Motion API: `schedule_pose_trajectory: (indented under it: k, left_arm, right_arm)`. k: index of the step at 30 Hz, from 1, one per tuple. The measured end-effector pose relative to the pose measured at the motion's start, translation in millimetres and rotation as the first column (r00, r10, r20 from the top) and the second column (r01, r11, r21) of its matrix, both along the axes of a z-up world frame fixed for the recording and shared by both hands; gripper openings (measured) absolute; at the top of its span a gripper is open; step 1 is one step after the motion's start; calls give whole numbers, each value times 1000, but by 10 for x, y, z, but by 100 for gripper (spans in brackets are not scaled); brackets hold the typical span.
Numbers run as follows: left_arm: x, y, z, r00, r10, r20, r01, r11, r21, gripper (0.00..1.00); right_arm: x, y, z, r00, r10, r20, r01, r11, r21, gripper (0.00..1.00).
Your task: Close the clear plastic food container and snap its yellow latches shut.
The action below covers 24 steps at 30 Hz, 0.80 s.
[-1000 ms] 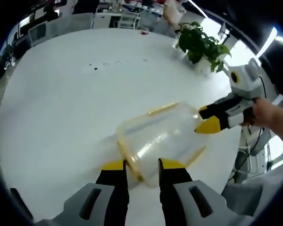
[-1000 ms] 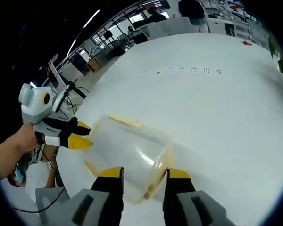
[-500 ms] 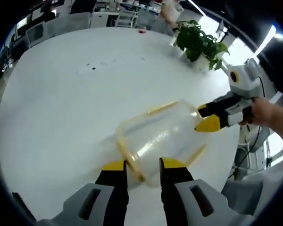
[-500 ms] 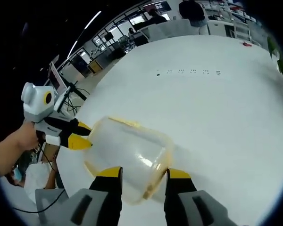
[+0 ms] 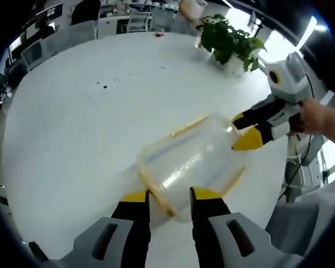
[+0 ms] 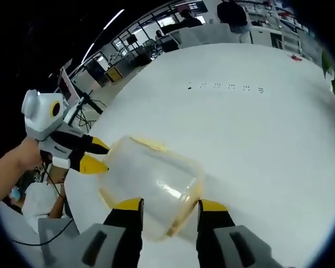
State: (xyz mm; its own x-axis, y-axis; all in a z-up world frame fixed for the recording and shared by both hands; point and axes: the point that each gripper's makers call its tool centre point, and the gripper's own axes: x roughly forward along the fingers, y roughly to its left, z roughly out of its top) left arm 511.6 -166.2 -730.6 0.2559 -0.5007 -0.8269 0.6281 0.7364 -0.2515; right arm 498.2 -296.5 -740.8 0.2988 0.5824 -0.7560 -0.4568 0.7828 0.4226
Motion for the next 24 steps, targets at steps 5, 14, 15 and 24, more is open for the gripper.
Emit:
schedule_pose_trajectory:
  k: [5,14,15,24]
  left_arm:
    - [22,-13,-8,1000,-5,-4,5,1000,-5,26]
    - [4,9,2,995,-98,17,97,994,45,26]
    - [-2,10,2,994,-107,15,106,993,50,25]
    - [-8,6,62,980,-200,23,197,975,104,27]
  right_arm:
    - [-10,-24,15,999,41,9,-40,999,-17,34]
    - [10,-67,64,994,106,23,-105,992,-67,32]
    - [11,-67,72,992,124,33,-122,990,-72,31]
    - [-60,-155,51,968,250,35,-242,958,-152,30]
